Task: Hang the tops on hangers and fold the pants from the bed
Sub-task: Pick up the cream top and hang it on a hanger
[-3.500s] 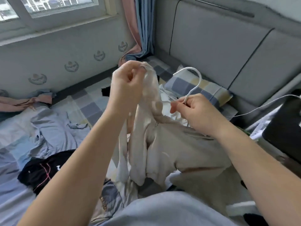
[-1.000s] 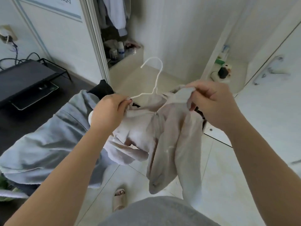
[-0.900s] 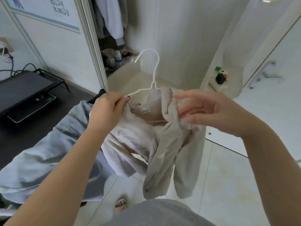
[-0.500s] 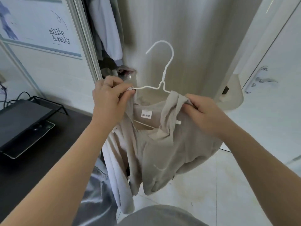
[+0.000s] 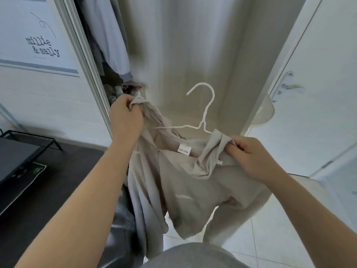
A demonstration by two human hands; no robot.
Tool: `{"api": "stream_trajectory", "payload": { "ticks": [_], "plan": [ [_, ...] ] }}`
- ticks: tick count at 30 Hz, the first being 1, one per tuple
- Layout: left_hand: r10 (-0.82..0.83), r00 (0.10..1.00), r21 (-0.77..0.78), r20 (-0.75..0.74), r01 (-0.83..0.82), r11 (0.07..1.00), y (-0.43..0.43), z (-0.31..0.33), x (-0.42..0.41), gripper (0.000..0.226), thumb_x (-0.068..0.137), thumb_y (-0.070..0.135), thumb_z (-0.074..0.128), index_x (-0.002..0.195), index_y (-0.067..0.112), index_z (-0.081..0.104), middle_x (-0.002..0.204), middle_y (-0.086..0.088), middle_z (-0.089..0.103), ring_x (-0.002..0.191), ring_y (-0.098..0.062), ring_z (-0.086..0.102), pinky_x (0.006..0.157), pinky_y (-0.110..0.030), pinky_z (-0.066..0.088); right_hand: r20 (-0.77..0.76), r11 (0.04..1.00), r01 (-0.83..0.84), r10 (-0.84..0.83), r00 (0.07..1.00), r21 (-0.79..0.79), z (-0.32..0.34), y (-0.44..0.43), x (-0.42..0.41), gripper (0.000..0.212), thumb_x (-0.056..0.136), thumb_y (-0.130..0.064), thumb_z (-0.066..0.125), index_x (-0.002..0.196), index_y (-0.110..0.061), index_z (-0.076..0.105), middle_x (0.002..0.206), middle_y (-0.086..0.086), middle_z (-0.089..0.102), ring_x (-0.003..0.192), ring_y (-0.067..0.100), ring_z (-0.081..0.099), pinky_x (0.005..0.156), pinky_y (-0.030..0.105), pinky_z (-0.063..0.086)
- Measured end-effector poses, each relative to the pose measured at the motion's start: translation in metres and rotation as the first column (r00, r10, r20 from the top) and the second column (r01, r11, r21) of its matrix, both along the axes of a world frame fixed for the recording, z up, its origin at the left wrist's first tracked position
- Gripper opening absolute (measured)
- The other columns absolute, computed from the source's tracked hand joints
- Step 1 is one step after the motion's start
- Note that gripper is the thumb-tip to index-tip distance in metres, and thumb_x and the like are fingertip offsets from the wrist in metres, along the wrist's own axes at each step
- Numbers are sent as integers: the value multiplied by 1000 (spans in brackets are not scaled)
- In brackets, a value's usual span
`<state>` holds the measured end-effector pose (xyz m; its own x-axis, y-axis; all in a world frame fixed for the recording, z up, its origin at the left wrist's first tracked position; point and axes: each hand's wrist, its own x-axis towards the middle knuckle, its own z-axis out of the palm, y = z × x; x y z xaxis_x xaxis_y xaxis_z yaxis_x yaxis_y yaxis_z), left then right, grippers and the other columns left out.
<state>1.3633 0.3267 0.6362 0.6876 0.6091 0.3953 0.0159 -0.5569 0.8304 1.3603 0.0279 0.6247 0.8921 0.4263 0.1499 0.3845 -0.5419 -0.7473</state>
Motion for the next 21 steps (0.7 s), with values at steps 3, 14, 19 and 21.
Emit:
{"api": "stream_trajectory", "payload": {
  "ticks": [3, 14, 19, 21],
  "plan": [
    [-179, 984, 48, -23, 180, 982, -12, 17, 15, 18, 95, 15, 52, 87, 10, 67, 78, 4, 59, 73, -11, 52, 65, -26, 38, -36, 997, 72, -72, 997, 0, -14, 3, -9, 35, 104, -24, 51, 85, 5, 57, 79, 23, 59, 71, 15, 49, 69, 44, 42],
    [-600, 721, 167, -347, 677, 717, -4, 4, 5, 42, 91, 38, 70, 129, 25, 62, 125, 10, 61, 118, -8, 51, 101, -21, 40, -63, 935, 202, -192, 979, 290, -10, 6, -26, 42, 96, -25, 56, 71, 6, 43, 67, 15, 38, 67, 16, 37, 66, 34, 28],
    [-583, 762, 446, -282, 642, 624, 11, 3, 17, 18, 100, 25, 59, 105, 12, 71, 84, -2, 62, 82, -18, 55, 78, -25, 41, 37, 949, 172, -189, 981, 264, 1, 4, -22, 47, 88, -42, 54, 72, 2, 53, 70, 23, 46, 65, 13, 41, 62, 30, 31],
    [-600, 770, 429, -218, 628, 649, 17, 5, 21, 14, 100, 19, 60, 98, 11, 71, 78, -1, 59, 73, -9, 48, 69, -16, 33, 27, 951, 192, -204, 979, 243, 2, -5, -16, 31, 91, -38, 59, 81, -11, 68, 77, 16, 60, 69, 16, 52, 67, 26, 40]
  ]
}}
